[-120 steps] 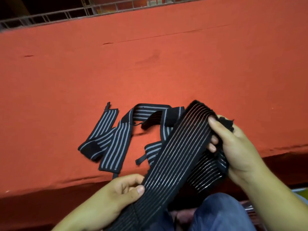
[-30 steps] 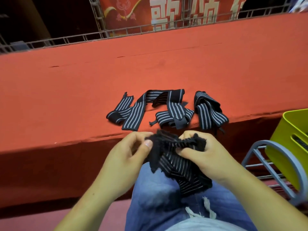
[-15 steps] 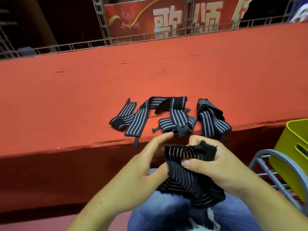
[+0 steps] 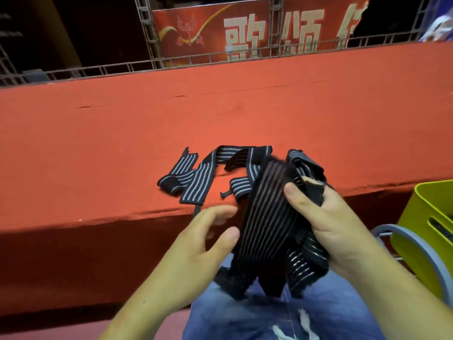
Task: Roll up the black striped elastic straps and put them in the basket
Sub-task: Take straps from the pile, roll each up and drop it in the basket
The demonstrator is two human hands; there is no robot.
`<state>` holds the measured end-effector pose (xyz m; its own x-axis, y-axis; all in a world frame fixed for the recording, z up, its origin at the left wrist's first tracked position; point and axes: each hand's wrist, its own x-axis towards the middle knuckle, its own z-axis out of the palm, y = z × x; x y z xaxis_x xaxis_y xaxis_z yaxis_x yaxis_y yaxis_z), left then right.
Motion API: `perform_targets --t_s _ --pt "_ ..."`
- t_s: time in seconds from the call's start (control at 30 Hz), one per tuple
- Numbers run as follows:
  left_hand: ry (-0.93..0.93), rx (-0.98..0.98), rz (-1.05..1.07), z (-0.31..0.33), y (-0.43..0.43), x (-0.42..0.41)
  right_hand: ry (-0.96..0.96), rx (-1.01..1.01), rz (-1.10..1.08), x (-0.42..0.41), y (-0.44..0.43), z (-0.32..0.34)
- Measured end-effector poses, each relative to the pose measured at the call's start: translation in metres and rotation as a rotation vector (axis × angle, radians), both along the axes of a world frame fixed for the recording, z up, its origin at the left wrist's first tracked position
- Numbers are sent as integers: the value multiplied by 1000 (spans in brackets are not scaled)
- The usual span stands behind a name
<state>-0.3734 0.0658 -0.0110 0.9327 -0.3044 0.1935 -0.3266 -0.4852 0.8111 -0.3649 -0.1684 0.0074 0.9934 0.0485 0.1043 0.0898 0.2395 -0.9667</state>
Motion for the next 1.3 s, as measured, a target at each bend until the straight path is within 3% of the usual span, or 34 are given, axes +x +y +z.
perform_targets --t_s 0.1,0.27,0.4,0.7,0.97,1.13,1.3 --pt "-33 -297 -141 24 -18 -4 -46 -175 53 1 13 6" --pt "-237 -283 85 43 -27 1 -104 -341 114 -4 22 12" --pt "-225 -289 150 39 -24 2 -54 -207 136 -10 16 13" --pt "-225 -285 197 35 -23 0 -8 -212 143 -14 5 8" --pt "-257 -276 228 32 -25 1 42 -150 51 -15 0 9" --pt "-306 -359 372 33 -11 10 134 -8 -104 -10 -8 11" --pt "-253 -399 347 36 -10 15 129 46 -79 -12 -9 14"
